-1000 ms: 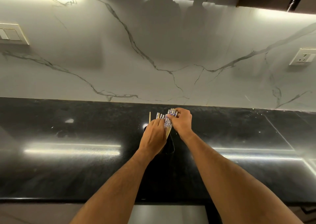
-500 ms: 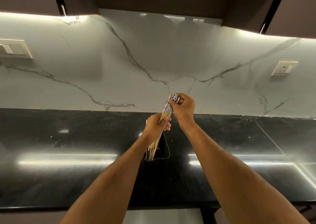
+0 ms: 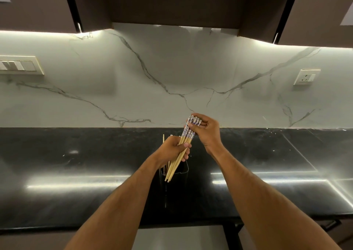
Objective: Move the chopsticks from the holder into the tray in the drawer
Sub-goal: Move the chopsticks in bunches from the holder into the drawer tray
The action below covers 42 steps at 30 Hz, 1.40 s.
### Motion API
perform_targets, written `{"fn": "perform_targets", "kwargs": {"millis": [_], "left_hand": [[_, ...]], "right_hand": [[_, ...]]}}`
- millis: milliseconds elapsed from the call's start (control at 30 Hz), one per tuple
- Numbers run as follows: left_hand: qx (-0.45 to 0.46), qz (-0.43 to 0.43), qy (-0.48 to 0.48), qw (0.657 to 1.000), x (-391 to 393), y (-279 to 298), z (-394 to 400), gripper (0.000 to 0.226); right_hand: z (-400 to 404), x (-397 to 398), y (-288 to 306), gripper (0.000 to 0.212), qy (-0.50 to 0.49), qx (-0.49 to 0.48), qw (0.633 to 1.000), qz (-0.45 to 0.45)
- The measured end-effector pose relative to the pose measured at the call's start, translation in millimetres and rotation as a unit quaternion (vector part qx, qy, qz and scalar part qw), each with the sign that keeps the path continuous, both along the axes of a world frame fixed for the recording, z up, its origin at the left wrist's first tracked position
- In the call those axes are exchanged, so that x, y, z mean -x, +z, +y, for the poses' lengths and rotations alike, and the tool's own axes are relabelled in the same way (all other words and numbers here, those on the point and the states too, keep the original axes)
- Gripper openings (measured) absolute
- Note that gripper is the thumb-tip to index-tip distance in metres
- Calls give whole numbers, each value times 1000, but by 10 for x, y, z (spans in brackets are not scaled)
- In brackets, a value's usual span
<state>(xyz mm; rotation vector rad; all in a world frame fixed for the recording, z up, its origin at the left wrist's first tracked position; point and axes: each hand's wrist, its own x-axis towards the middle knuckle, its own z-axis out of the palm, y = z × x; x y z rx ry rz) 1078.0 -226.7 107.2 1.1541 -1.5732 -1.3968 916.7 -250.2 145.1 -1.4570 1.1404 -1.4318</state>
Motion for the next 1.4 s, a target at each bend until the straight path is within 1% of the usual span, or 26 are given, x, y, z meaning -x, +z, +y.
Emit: {"fn": "perform_targets", "kwargs": {"millis": [133,267,467,833,1033,1200,1267,1333,1367,1400], "left_hand": [[-20,7,-21,1000,-13,-46,98,23],[-25,-2,-38,999,1,-39,177,22],[-42,-2,-48,998,23,-30,265,23],[-43,-10,-50,998,28,12,376,23],[-44,-28,-43,998,-5,23,454,21],[-87,-73,-54,992,-150,-52,568,22],[-77,-98,-34,992,-175,-67,604,21],[-55,-136,-9,989,-189,-69,640,21],[-44,-156,3,987,-206,-70,662,21],[-33,-176,16,984,-232,-79,686,21]], "right_hand": [[119,1,-19,46,4,-9,1000,13],[217,10,3,58,19,-2,1000,19],[339,57,10,46,37,-7,999,10],[473,71,42,42,32,-1,999,13],[514,37,-21,44,-28,-33,999,-33],[568,74,-106,47,-63,-59,991,-98],[592,70,-170,50,-60,-72,989,-111],[611,56,-240,53,-56,-82,991,-89],[622,50,-272,56,-59,-82,994,-50],[643,52,-303,61,-68,-74,995,10]]}}
